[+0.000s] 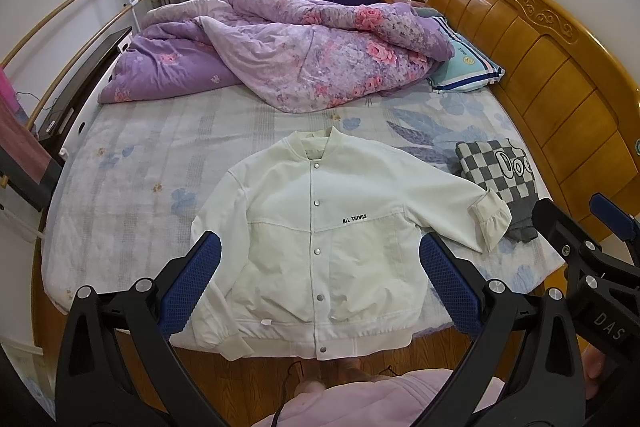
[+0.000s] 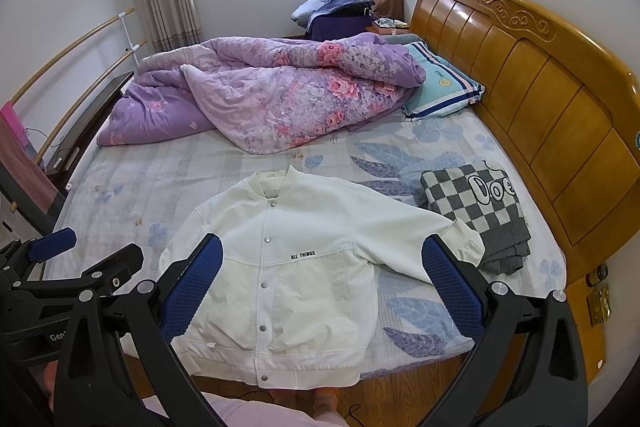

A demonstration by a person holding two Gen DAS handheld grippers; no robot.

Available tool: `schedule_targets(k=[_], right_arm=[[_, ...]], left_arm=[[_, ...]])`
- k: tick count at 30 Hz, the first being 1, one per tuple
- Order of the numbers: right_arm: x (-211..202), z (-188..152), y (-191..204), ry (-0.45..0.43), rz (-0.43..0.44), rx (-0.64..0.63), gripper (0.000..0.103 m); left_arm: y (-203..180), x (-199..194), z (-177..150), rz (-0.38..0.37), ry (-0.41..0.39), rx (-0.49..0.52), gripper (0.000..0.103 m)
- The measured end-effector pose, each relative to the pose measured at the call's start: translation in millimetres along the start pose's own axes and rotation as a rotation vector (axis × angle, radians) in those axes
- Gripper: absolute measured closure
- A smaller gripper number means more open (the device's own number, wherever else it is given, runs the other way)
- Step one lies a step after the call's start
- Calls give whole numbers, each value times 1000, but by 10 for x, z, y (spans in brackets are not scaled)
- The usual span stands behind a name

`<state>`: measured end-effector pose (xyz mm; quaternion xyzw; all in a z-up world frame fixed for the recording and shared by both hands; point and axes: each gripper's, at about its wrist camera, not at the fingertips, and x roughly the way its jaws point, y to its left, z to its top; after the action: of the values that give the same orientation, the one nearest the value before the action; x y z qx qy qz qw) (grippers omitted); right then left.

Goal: Fold large clothes

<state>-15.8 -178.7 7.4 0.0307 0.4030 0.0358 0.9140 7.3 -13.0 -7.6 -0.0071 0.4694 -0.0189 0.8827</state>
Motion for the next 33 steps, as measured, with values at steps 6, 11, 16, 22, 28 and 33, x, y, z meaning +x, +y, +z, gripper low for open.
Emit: schedule_targets(k=[6, 11, 16, 22, 28, 33], right_arm=[[9, -2, 6, 2, -1, 1, 6], [35, -15, 2, 9, 3, 2, 6], [67, -1, 4, 26, 16, 2, 6], [112, 7, 42, 48, 38, -19, 6], [240, 3, 63, 108, 119, -28, 6], [307, 11, 174, 130, 147, -74, 6]], left_arm=[[-6, 5, -1, -1, 2, 1, 4], [8, 39, -34, -5, 11, -2, 4], [36, 82, -100, -3, 24, -15, 4], [127, 110, -146, -3, 56, -38, 3], [211, 108, -185, 19, 90, -82, 3], [292, 108, -234, 42, 121, -131, 3]])
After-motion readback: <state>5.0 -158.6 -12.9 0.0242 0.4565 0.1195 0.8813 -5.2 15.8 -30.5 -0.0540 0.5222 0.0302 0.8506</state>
